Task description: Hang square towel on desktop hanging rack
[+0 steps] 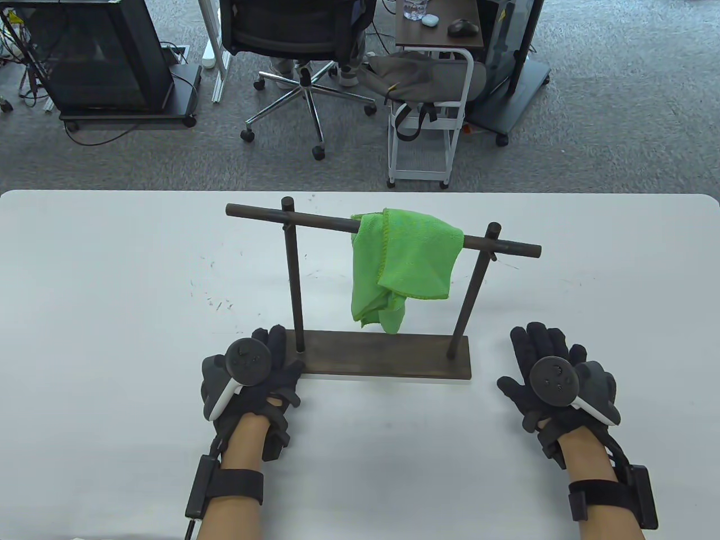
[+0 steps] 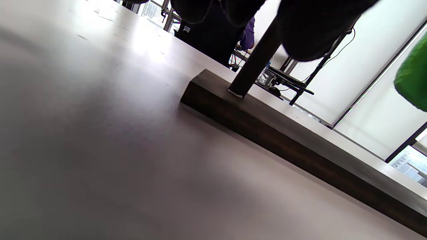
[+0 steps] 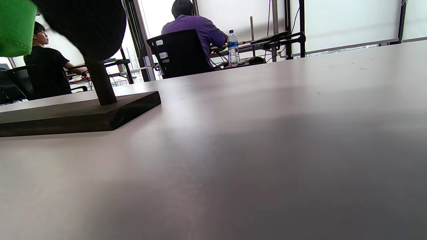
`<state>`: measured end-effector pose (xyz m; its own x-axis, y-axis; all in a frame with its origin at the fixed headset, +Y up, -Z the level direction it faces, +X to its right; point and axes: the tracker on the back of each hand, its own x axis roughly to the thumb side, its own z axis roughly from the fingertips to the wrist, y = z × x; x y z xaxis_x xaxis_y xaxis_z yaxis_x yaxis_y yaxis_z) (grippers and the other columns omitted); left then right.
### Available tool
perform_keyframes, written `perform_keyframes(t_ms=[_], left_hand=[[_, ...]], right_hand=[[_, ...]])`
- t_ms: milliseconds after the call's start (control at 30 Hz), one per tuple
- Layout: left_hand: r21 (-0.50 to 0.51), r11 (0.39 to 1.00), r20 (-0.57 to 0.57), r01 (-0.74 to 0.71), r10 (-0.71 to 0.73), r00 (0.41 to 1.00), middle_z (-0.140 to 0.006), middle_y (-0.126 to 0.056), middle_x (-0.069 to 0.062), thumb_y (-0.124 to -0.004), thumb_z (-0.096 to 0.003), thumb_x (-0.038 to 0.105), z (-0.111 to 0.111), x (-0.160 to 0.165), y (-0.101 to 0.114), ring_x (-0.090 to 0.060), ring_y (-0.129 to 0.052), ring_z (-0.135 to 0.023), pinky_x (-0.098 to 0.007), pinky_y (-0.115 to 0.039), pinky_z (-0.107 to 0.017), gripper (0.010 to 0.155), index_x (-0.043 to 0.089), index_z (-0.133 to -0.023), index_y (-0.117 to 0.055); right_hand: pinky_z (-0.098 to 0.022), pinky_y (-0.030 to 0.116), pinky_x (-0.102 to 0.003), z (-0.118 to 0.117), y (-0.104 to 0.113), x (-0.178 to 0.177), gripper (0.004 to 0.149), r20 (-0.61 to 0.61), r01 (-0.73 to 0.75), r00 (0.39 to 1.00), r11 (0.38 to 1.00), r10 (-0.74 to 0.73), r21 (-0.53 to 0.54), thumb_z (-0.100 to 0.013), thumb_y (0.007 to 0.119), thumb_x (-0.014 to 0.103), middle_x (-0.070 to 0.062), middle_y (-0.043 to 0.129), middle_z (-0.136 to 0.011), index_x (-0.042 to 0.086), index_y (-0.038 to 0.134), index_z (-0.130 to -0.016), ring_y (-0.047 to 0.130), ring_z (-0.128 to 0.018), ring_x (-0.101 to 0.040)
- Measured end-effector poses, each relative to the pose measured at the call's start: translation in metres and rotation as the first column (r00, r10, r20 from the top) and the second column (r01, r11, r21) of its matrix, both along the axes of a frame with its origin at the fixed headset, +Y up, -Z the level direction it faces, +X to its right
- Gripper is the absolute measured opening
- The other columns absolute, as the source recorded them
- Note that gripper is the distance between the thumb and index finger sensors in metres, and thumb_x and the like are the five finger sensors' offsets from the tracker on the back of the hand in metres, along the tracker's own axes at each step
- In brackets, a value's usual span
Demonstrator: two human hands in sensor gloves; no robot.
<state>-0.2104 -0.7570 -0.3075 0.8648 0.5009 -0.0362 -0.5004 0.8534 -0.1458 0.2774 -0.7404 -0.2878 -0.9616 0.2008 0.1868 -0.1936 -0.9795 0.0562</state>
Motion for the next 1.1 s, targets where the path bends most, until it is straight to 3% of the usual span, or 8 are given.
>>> perform_keyframes(t_ms=[1100], left_hand=[[-0.014,0.999,0.011,0.049,-0.049,0.999,-0.116,-0.038,-0.018,-0.081,-0.0511,0.047,-0.0007,0.003,-0.0013,-0.062,-0.032,-0.105,-0.076,-0.023,-0.063,0.077,0.02,-0.114,-0.046]], right_hand=[[-0.063,0.028,-0.077,-0.0032,-0.0076,-0.0081,0.083,-0.024,-0.007,1.0,0.998,0.005,-0.056,-0.052,0.075,0.056,-0.016,0.018,-0.117,0.029,0.016,-0.104,0.029,-0.103,-0.054]])
